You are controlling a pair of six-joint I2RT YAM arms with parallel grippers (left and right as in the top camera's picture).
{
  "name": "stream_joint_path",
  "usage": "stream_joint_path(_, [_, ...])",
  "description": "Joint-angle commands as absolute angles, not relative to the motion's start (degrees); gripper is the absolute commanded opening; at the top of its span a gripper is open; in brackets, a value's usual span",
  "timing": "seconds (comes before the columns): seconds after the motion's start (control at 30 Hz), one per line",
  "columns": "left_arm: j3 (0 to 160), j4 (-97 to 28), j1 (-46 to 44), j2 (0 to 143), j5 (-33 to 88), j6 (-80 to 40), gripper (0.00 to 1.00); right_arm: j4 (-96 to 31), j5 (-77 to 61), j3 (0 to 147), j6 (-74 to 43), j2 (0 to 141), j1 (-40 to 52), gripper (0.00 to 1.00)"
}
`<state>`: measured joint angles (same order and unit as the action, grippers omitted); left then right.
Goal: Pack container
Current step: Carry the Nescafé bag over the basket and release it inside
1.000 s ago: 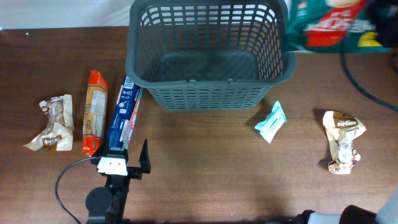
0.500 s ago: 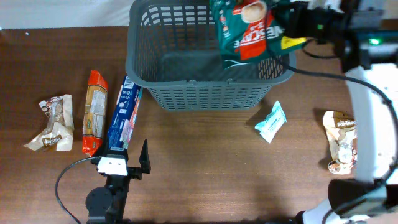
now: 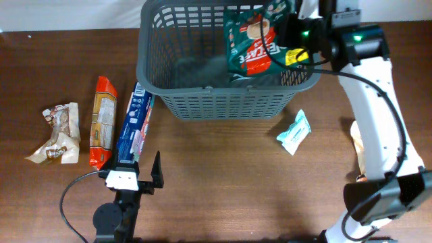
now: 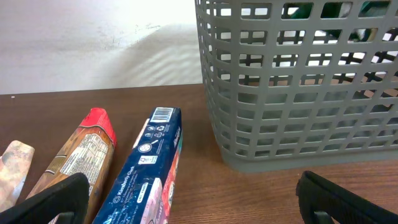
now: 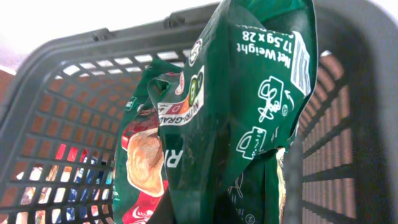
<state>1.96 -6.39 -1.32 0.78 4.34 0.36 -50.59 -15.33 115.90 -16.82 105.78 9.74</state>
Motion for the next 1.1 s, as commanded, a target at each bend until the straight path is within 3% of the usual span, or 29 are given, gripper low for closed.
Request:
stream_joint_path(0.0, [1.5, -6.3, -1.3, 0.3, 4.8, 0.2, 0.99, -49.6, -14.3, 117.2, -18.6, 107.5, 10.6, 0.04])
stream_joint_path(0.37, [1.5, -6.3, -1.3, 0.3, 4.8, 0.2, 0.99, -50.7, -14.1, 117.1, -20.1, 113.4, 10.6, 0.04])
stream_joint_path(0.53, [1.5, -6.3, -1.3, 0.3, 4.8, 0.2, 0.99, -50.6, -14.3, 116.9, -20.1, 113.9, 10.6, 0.27])
stream_joint_path(0.57, [1.5, -6.3, -1.3, 0.3, 4.8, 0.2, 0.99, -50.1, -14.4, 117.0, -20.1, 113.7, 10.6, 0.38])
stream_joint_path(0.6, [1.5, -6.2, -1.3, 0.3, 4.8, 0.2, 0.99, -49.6, -14.8, 117.1, -20.2, 113.4, 10.5, 0.41])
stream_joint_path(0.83, [1.5, -6.2, -1.3, 0.3, 4.8, 0.2, 0.99, -50.1, -15.3, 123.5, -18.5, 107.0, 9.2, 0.49])
stream_joint_path(1.07, [1.5, -6.3, -1.3, 0.3, 4.8, 0.2, 0.99, -62.5, -5.0, 133.9, -9.8, 99.9, 5.3, 0.54])
